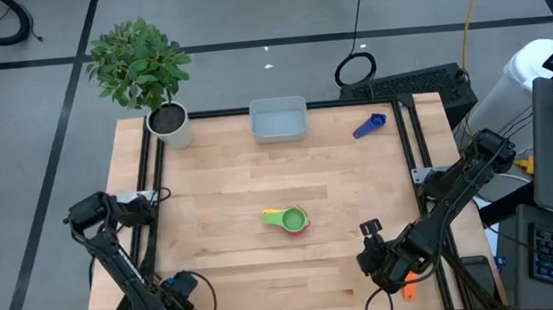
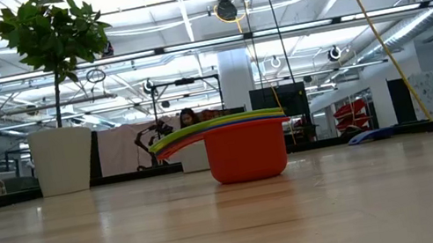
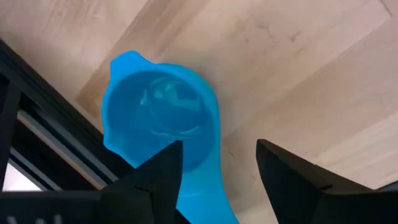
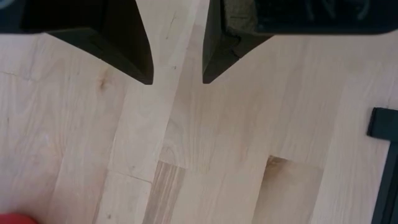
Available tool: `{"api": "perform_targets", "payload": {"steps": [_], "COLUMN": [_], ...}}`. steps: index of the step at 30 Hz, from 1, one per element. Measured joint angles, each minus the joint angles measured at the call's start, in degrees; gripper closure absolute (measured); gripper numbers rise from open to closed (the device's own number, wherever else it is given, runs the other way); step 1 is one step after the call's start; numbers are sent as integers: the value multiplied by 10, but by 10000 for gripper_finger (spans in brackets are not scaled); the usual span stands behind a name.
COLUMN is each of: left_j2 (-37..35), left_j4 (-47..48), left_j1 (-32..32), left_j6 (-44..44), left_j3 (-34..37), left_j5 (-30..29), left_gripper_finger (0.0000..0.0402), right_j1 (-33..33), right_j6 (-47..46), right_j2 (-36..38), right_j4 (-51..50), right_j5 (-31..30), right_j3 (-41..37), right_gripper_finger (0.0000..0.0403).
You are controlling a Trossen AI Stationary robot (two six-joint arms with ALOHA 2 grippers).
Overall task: Nest measuring cups in basket
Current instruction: Stack the light blue measuring cup on top of the green measuring cup
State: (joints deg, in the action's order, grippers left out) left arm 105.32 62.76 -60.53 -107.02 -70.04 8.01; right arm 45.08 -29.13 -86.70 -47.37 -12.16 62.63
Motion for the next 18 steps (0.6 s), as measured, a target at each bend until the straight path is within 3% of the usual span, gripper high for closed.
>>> {"api": "perform_targets", "payload": {"steps": [13,15,18], "left_j2": [-1,-1,-1], "left_j4": [-91,-91,-93], "left_j1": [-6,-6,-4], "left_j6": [-15,-5,10], "left_j3": [65,65,66], "left_j5": [-6,-5,-5], "left_gripper_finger": [203,232,310], "right_j1": [0,0,-1], "right_j6": [-17,-17,-14], "right_j2": [0,0,0], "right_j4": [1,3,10], "right_j5": [4,3,3], "right_j3": [0,0,0], "right_gripper_finger": [271,271,271]}}
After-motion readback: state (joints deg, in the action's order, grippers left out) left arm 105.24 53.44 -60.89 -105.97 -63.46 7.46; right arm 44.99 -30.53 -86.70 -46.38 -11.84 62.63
